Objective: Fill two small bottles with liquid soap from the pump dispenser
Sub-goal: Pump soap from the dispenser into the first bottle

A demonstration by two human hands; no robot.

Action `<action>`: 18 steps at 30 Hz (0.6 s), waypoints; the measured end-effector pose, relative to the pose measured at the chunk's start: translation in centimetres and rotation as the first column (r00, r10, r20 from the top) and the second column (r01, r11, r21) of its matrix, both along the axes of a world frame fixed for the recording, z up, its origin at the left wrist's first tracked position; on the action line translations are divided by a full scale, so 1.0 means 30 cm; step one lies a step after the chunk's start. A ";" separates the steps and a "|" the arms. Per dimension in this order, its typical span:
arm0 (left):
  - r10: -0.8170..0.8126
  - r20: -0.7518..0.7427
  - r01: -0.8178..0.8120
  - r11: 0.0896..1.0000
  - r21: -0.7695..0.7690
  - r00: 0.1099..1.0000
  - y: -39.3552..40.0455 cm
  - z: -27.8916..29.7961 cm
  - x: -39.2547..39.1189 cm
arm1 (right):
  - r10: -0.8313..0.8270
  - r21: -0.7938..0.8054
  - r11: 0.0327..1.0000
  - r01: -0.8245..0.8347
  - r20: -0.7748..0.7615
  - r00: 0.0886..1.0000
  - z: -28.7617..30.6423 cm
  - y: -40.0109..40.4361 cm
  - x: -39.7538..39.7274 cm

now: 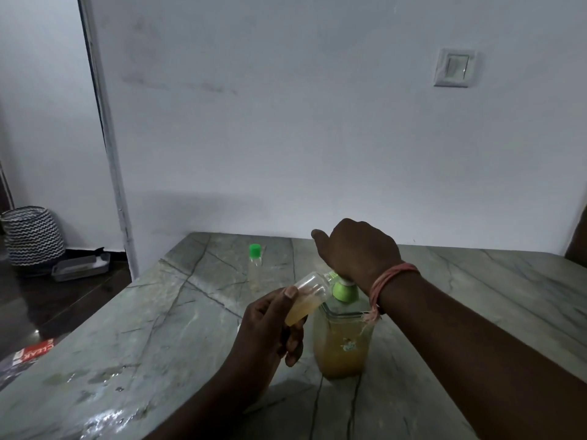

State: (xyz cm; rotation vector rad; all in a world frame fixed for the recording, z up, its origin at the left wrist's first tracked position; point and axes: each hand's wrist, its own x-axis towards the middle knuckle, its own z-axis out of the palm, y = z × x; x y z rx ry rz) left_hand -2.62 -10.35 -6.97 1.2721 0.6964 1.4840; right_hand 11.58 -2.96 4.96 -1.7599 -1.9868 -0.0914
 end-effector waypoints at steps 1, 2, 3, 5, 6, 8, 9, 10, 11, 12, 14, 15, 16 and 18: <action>-0.002 -0.007 0.002 1.000 -0.001 1.000 -0.003 0.002 0.001 | 0.002 -0.002 1.000 -0.002 0.021 1.000 0.006 -0.003 0.001; -0.005 -0.011 0.005 1.000 -0.001 1.000 -0.007 0.006 0.003 | 0.008 -0.001 1.000 -0.008 0.050 0.999 0.015 -0.005 0.002; -0.007 -0.013 0.007 1.000 0.002 1.000 -0.010 0.009 0.005 | 0.017 0.001 1.000 -0.017 0.087 0.996 0.027 -0.004 0.002; -0.012 -0.012 0.012 1.000 0.001 1.000 -0.018 0.015 0.008 | 0.027 0.009 1.000 -0.029 0.144 0.989 0.045 0.001 0.007; -0.017 -0.012 0.017 1.000 -0.002 1.000 -0.018 0.015 0.008 | 0.031 0.006 0.999 -0.032 0.138 0.990 0.043 0.006 0.009; -0.011 -0.016 0.011 1.000 0.000 1.000 -0.013 0.012 0.007 | 0.042 -0.051 0.998 -0.039 0.054 0.998 0.023 0.012 0.006; -0.004 -0.016 0.004 1.000 0.001 1.000 -0.011 0.009 0.006 | 0.040 -0.083 0.996 -0.038 0.016 0.999 0.012 0.013 0.005; -0.002 -0.011 0.002 1.000 -0.001 1.000 -0.011 0.008 0.006 | 0.036 -0.096 0.995 -0.035 0.009 0.999 0.004 0.014 0.004; -0.001 -0.006 0.001 1.000 -0.003 1.000 -0.011 0.008 0.003 | 0.034 -0.104 0.994 -0.031 0.019 0.999 0.002 0.012 0.004; -0.003 -0.003 0.003 1.000 -0.007 1.000 -0.011 0.008 0.001 | 0.034 -0.110 0.993 -0.031 0.027 0.999 0.004 0.012 0.004; -0.008 -0.006 0.008 1.000 -0.017 1.000 -0.015 0.010 0.001 | 0.037 -0.132 0.991 -0.030 0.049 0.998 0.017 0.011 0.008; -0.012 -0.009 0.012 1.000 -0.018 1.000 -0.016 0.010 0.002 | 0.043 -0.137 0.990 -0.033 0.071 0.997 0.025 0.013 0.008; -0.019 -0.008 0.019 1.000 -0.016 1.000 -0.017 0.012 0.004 | 0.053 -0.129 0.991 -0.039 0.106 0.993 0.035 0.013 0.006; -0.033 0.001 0.033 0.999 -0.011 0.999 -0.017 0.014 0.005 | 0.056 -0.081 0.996 -0.044 0.154 0.986 0.047 0.015 0.002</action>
